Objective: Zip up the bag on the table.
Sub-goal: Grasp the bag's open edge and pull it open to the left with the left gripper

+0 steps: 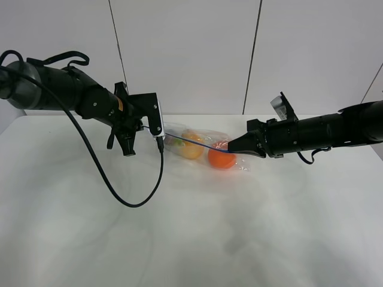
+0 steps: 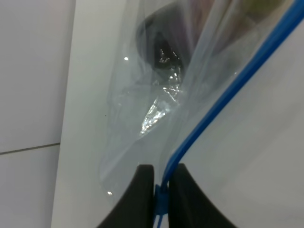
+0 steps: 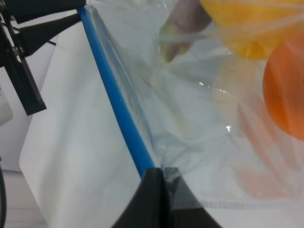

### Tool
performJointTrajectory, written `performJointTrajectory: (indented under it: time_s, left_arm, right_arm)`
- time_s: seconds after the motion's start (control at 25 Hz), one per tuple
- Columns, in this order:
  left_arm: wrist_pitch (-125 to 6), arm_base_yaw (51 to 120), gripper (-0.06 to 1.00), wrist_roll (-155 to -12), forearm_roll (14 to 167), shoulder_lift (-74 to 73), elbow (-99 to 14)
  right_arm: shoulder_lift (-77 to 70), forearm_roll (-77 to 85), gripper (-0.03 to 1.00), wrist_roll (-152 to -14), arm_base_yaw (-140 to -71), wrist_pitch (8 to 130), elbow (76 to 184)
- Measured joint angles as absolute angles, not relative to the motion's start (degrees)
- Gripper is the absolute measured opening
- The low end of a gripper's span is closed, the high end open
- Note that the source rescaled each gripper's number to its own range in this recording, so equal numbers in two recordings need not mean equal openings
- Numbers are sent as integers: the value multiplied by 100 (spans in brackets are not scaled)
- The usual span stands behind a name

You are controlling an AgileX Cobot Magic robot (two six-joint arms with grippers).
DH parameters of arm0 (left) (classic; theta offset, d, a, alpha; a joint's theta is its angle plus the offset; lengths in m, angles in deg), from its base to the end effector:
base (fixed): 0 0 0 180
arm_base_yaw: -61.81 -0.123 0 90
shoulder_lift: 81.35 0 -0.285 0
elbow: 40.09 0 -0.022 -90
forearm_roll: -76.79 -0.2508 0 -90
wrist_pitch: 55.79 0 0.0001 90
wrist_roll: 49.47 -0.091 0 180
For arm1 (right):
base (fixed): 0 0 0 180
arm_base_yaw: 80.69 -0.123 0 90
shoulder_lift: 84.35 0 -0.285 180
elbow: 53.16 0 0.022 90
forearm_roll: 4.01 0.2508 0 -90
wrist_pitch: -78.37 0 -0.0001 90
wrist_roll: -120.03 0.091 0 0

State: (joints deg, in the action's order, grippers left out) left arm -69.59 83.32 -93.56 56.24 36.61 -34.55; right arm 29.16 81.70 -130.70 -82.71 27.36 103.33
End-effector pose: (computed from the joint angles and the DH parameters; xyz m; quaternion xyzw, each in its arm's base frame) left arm 0.3911 -0.1459 0.1889 0.6190 0.6913 0.1708 0.3312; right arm 0.3332 0.0824 0.1704 -0.0602 0.8639 0.4396 0.2383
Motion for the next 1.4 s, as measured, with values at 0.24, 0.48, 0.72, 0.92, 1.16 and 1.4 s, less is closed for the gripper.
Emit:
performJointTrajectory:
  time_s: [0.24, 0.48, 0.72, 0.92, 1.16, 1.4]
  left_arm:
    - [-6954, 8209, 0, -9356, 5636, 3661, -3455]
    - [-6986, 8131, 0, -9356, 5636, 3661, -3455]
    - [-6958, 8125, 0, -9109, 5626, 3661, -3455]
    - [-6916, 8095, 6, -8808, 5619, 3661, -3455]
    - [-6916, 8067, 31, -8250, 5601, 3661, -3455]
    - [-6916, 8025, 68, -7548, 5595, 3661, -3455]
  right_arm:
    - [2916, 8176, 0, -13070, -8271, 2731, 10333]
    - [2916, 8153, 0, -13070, -8271, 2742, 10333]
    - [2916, 8147, 0, -13070, -8271, 2748, 10333]
    - [2916, 8120, 0, -13070, -8271, 2771, 10333]
    - [2916, 8037, 0, -13070, -8271, 2827, 10333]
    - [2916, 7980, 0, -13070, -8271, 2827, 10333]
